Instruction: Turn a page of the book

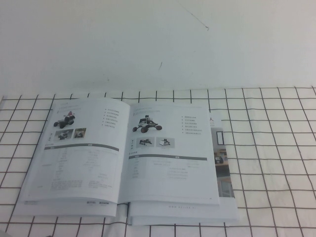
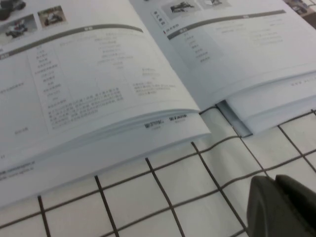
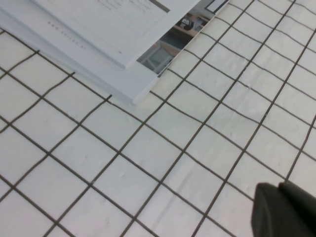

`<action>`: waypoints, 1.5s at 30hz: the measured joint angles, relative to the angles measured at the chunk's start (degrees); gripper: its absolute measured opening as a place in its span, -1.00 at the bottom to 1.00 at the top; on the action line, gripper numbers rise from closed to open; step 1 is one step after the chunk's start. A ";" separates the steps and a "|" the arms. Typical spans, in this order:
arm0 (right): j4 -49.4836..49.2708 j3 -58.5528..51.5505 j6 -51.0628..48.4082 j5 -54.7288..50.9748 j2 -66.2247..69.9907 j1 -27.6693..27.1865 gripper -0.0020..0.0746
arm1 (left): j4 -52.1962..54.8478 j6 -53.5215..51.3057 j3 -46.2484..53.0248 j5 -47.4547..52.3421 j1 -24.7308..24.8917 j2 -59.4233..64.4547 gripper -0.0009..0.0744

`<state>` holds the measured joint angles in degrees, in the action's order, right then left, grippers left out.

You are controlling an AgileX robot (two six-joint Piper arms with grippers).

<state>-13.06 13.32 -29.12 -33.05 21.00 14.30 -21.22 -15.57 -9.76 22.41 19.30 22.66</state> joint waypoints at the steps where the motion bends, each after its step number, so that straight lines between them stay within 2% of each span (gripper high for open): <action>1: 0.00 0.00 0.00 0.00 0.00 0.00 -0.94 | 0.00 0.00 0.29 0.33 0.00 0.00 -0.98; 6: 0.00 -0.08 0.00 0.00 0.00 0.00 -0.94 | -0.11 0.00 1.64 1.92 -1.46 -4.87 -0.98; 20: 0.00 -0.08 0.00 0.00 0.00 0.00 -0.95 | -0.11 0.00 1.65 3.80 -11.57 -20.68 -0.98; 34: 0.00 -0.08 0.00 0.00 0.00 0.00 -0.95 | 0.07 0.00 4.67 2.83 -12.65 -22.61 -0.98; 41: 0.00 -0.08 0.00 0.00 0.00 0.00 -0.95 | 3.02 0.24 11.12 -6.45 -15.11 -23.22 -0.98; 45: 0.09 -0.08 0.00 0.00 0.00 0.00 -0.95 | 6.20 1.15 11.25 -6.04 -15.89 -23.35 -0.98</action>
<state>-12.97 13.24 -29.12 -33.05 21.00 14.30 -15.01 -14.41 1.49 16.37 3.41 -0.69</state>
